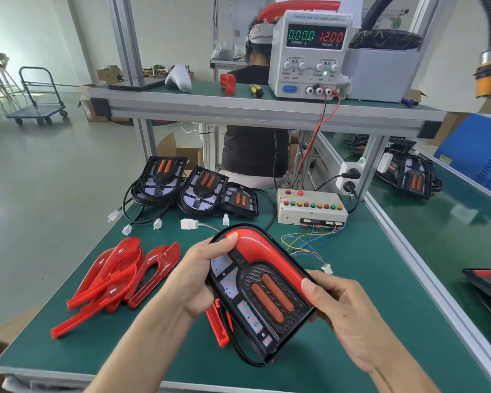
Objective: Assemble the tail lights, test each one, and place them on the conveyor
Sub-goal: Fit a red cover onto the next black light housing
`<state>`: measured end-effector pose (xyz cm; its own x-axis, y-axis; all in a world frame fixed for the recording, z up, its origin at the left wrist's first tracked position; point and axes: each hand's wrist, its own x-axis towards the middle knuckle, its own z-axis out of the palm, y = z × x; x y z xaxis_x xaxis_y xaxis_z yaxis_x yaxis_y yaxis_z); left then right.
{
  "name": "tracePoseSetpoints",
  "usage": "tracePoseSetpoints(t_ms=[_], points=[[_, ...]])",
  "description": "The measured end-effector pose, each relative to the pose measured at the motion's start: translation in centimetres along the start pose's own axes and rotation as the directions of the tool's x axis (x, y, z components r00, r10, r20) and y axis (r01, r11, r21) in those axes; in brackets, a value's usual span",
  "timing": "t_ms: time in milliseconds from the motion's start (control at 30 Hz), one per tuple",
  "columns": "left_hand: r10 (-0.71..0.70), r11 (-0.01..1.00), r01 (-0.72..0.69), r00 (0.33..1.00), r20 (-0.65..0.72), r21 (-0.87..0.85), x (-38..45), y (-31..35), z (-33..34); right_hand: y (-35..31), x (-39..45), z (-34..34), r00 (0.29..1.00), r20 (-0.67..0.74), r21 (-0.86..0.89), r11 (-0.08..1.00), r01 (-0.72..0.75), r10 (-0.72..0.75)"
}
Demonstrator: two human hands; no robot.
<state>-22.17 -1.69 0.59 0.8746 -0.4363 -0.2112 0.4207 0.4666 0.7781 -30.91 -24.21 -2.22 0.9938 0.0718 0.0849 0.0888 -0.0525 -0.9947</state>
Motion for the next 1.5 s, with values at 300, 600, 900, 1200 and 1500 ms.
tracePoseSetpoints(t_ms=[300, 600, 900, 1200, 1500], points=[[0.024, 0.994, -0.025, 1.000, 0.010, 0.111, 0.0, -0.1, 0.4, 0.1, -0.2, -0.7, 0.994, 0.086, -0.137, 0.989, -0.054, 0.066], [-0.090, 0.995, 0.084, 0.987, 0.130, 0.049, 0.3, -1.3, 2.0, 3.0, -0.9, 0.9, 0.996, -0.058, 0.024, 0.997, -0.071, 0.073], [-0.146, 0.989, 0.133, 0.964, 0.224, 0.071, 1.6, -3.2, 1.9, 4.3, -1.4, 1.1, 0.963, -0.089, 0.367, 0.907, -0.205, 0.254], [0.457, 0.611, -0.263, 0.887, -0.061, 0.747, 2.5, -3.3, 2.1, 4.3, -2.6, 0.6, 0.890, -0.363, 0.497, 0.865, -0.064, 0.274], [0.595, -0.377, 0.483, 0.780, -0.193, 0.790, 0.3, -0.8, -9.3, 5.1, -2.8, -1.4, 0.863, -0.394, 0.510, 0.856, -0.081, 0.316]])
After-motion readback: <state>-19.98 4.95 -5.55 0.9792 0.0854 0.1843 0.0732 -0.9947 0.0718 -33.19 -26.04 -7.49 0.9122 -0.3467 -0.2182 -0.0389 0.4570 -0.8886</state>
